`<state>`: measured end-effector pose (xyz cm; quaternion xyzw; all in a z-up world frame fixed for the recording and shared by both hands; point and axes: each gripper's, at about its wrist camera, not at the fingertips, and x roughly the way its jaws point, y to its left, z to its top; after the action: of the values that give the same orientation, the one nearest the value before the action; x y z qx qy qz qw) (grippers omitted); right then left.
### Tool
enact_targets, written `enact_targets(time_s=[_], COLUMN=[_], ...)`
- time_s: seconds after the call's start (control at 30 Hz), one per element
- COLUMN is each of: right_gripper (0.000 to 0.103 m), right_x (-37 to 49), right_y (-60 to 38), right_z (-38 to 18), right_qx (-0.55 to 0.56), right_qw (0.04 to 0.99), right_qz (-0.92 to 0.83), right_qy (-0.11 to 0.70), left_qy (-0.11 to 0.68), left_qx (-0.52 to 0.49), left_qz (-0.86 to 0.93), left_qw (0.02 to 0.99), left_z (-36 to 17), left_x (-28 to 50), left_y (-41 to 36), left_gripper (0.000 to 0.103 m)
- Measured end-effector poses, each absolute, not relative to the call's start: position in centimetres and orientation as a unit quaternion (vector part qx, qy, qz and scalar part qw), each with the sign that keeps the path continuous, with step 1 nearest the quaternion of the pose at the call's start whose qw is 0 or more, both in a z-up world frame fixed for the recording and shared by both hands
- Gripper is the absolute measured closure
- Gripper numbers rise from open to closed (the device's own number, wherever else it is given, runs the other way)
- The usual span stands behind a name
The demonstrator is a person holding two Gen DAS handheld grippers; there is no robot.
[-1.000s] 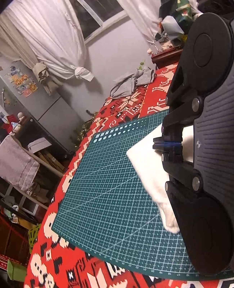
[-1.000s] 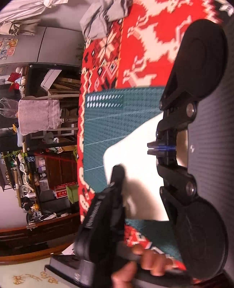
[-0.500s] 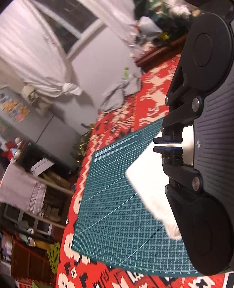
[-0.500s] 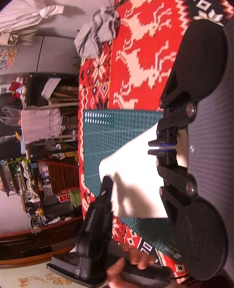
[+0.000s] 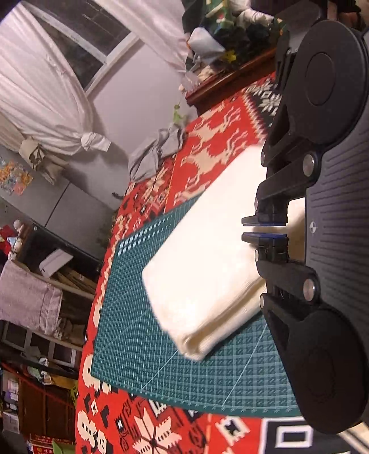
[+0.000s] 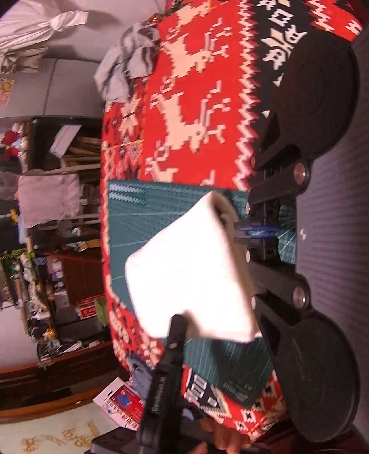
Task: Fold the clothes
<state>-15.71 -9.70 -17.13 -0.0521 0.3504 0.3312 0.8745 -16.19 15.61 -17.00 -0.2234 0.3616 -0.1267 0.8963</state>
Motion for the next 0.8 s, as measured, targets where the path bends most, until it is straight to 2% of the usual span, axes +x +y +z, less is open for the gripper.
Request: enact_targets(time_s=[0.2, 0.53, 0.6, 0.67, 0.7, 0.8], right_gripper=[0.1, 0.099, 0.099, 0.098, 0.093, 0.091], right_x=[-15.9, -17.1, -17.1, -17.1, -17.2, -17.3], right_y=[-7.0, -9.6, -10.0, -10.1, -10.1, -10.1], right_z=[-16.3, -17.7, -17.8, -17.8, -17.8, -17.7], right_qx=[-0.063, -0.074, -0.067, -0.061, -0.058, -0.051], right_qw=[0.874, 0.855, 0.854, 0.854, 0.854, 0.852], right_qz=[0.363, 0.359, 0.359, 0.361, 0.362, 0.368], right_qy=[0.316, 0.366, 0.371, 0.37, 0.37, 0.368], left_qy=[0.38, 0.42, 0.427, 0.435, 0.439, 0.45], left_qx=[-0.192, -0.175, -0.164, -0.154, -0.148, -0.131], left_qz=[-0.159, -0.131, -0.116, -0.101, -0.093, -0.069], left_qw=[0.891, 0.881, 0.881, 0.881, 0.881, 0.881], left_z=[-17.4, -18.0, -18.0, -18.1, -18.1, -18.3], left_x=[-16.6, -20.4, -21.0, -21.7, -22.0, -22.8], left_y=[12.2, 10.5, 10.1, 9.6, 9.4, 8.6], left_gripper=[0.101, 0.101, 0.095, 0.081, 0.072, 0.07])
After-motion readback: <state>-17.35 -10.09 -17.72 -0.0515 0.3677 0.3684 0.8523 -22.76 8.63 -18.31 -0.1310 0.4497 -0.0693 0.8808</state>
